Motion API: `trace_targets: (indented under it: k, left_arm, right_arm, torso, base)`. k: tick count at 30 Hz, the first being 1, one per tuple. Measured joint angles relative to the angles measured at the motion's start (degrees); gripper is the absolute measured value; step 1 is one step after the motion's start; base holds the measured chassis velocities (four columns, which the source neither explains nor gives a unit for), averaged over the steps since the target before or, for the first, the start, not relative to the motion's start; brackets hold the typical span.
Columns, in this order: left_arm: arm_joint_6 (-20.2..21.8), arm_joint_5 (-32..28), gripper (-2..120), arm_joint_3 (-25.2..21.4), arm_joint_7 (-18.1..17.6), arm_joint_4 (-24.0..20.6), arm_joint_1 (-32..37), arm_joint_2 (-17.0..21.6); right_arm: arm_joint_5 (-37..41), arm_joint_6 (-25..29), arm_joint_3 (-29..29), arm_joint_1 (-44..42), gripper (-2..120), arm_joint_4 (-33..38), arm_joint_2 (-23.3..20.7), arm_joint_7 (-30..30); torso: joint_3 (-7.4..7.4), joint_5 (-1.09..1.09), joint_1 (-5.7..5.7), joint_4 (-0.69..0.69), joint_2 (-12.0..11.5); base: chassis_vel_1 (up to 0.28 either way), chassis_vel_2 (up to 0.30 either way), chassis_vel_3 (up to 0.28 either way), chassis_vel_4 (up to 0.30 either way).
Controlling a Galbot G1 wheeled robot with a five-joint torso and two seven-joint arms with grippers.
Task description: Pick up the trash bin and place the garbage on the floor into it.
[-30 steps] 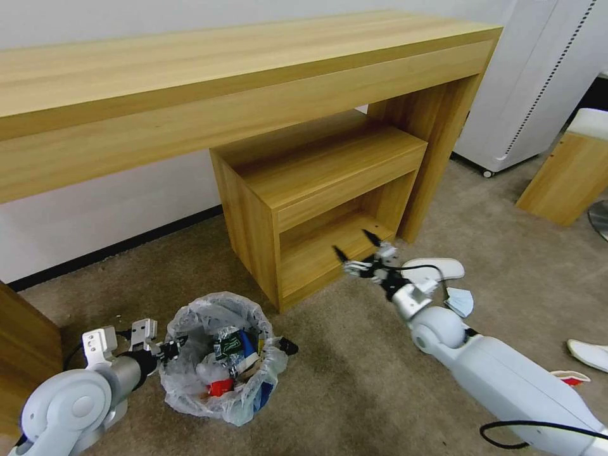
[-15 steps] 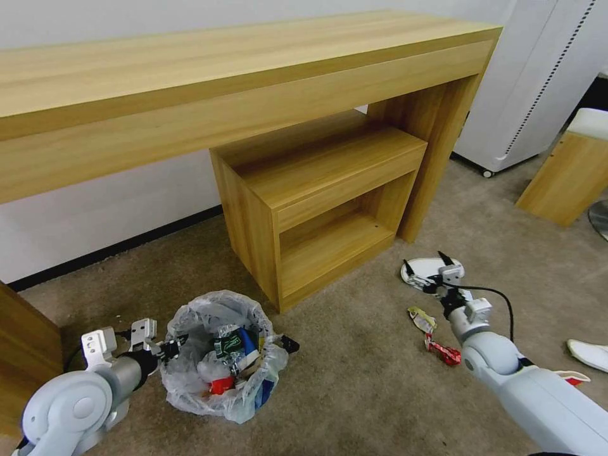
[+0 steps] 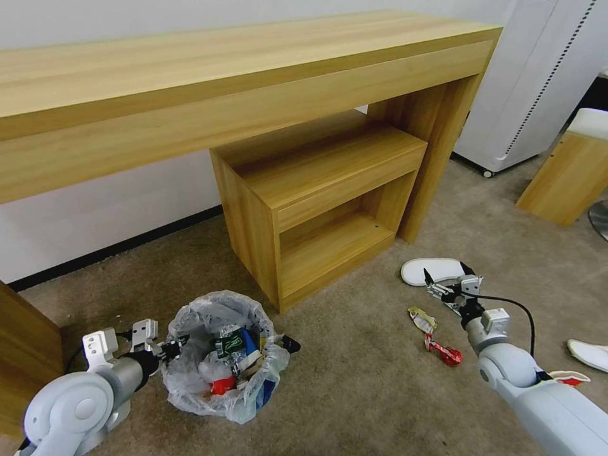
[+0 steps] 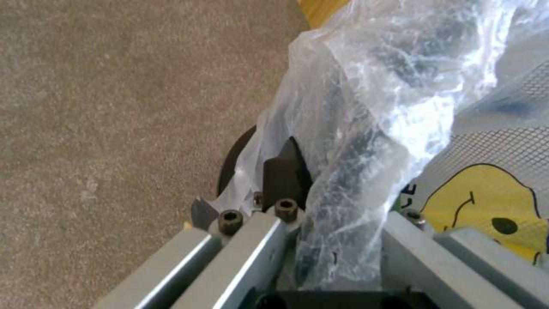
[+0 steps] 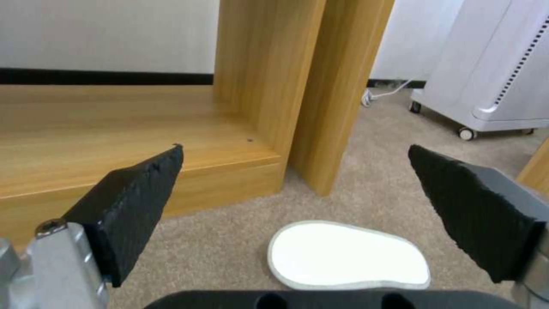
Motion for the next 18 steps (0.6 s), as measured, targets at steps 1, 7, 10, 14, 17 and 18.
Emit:
trace_targets:
  k: [1,7,10,14,17,18]
  left_arm:
    - [0.0,0.0,0,0.0,0.0,0.0,0.0,0.0]
    - [0.12,0.22,0,0.0,0.01,0.03,0.11,-0.21]
    - [0.17,0.27,0,0.01,0.01,0.1,0.08,-0.32]
    - [0.22,0.31,0,0.06,0.02,0.13,0.05,-0.5]
    - [0.24,0.35,0,0.07,0.01,0.14,0.07,-0.56]
    - [0.24,0.36,0,0.07,0.02,0.14,0.09,-0.61]
  right_arm:
    - [0.0,0.0,0.0,0.0,100,0.0,0.0,0.0]
    - [-0.06,0.0,-0.23,-0.02,100,-0.17,0.24,-0.26]
    - [-0.05,0.04,-0.28,0.06,100,-0.18,0.23,-0.42]
    - [0.01,0.11,-0.5,0.27,100,-0.26,0.34,-0.61]
    - [-0.01,0.16,-0.63,0.37,100,-0.33,0.45,-0.74]
    - [-0.01,0.2,-0.72,0.42,100,-0.36,0.52,-0.82]
  torso:
    - [0.0,0.0,0.0,0.0,0.0]
    - [0.0,0.0,0.0,0.0,0.0]
    - [0.0,0.0,0.0,0.0,0.0]
    - [0.0,0.0,0.0,0.0,0.0]
    - [0.0,0.0,0.0,0.0,0.0]
    - [0.0,0.0,0.0,0.0,0.0]
  base:
    - [0.0,0.0,0.0,0.0]
    - [0.0,0.0,0.0,0.0]
    - [0.0,0.0,0.0,0.0]
    - [0.0,0.0,0.0,0.0]
    - [0.0,0.0,0.0,0.0]
    - [0.0,0.0,0.0,0.0]
